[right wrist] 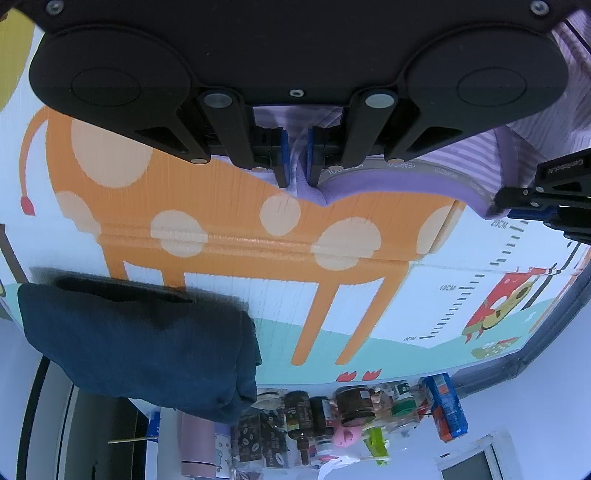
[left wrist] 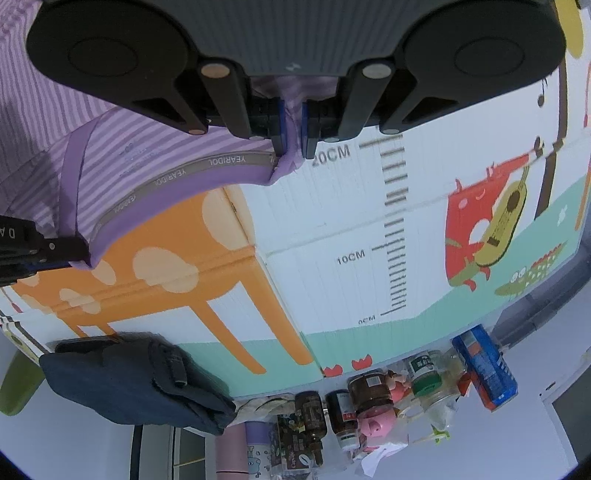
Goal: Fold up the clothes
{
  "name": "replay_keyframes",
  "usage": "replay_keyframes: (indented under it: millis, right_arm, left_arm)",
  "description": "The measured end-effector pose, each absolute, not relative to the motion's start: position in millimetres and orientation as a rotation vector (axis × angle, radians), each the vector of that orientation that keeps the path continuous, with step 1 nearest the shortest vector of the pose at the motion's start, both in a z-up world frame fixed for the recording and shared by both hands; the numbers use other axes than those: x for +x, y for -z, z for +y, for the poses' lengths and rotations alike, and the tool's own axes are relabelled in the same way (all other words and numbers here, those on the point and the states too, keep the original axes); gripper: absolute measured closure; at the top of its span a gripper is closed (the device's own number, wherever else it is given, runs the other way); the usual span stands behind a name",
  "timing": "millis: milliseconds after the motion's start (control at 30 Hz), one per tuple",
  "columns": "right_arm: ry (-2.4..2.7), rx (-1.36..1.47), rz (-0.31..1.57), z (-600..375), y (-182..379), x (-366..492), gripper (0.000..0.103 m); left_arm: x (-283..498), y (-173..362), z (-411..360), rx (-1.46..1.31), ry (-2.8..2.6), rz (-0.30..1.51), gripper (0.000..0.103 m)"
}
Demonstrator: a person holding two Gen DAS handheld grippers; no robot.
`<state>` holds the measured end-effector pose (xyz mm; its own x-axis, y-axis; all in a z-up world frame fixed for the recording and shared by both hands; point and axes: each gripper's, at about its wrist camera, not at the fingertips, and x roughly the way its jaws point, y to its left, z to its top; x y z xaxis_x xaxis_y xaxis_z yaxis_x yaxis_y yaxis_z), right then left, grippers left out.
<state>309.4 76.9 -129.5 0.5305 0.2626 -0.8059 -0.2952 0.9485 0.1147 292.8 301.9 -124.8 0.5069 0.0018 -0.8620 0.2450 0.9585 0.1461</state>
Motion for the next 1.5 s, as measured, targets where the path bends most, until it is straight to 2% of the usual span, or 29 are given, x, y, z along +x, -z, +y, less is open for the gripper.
replay_keyframes:
  millis: [867, 1000, 1167, 1233, 1367, 1500]
  right_arm:
    - [-0.296, -0.028, 0.966, 89.4, 139.8, 373.5, 0.094]
    - [-0.311, 0.012, 0.983, 84.4, 140.0, 374.9, 0.092]
    - [-0.342, 0.087, 0.997, 73.7, 132.9, 373.0, 0.074]
    - [-0.343, 0.118, 0.994, 67.9, 129.0, 369.7, 0.073]
    - [-0.351, 0.228, 0.991, 47.8, 118.6, 362.1, 0.073]
    - [-0.358, 0.307, 0.982, 25.8, 105.6, 348.9, 0.073]
  left_arm:
    - [349.9, 129.1, 298.3, 0.346, 0.132, 1.036, 0.094]
    - [347.9, 128.0, 305.1, 0.308, 0.134, 1.049, 0.09]
    - [340.6, 122.8, 311.8, 0.303, 0.117, 1.05, 0.08]
    - [335.7, 119.8, 312.3, 0.314, 0.108, 1.043, 0.076]
    - [327.4, 110.5, 313.9, 0.302, 0.107, 1.039, 0.074]
    - [324.1, 101.7, 324.2, 0.231, 0.089, 1.059, 0.066]
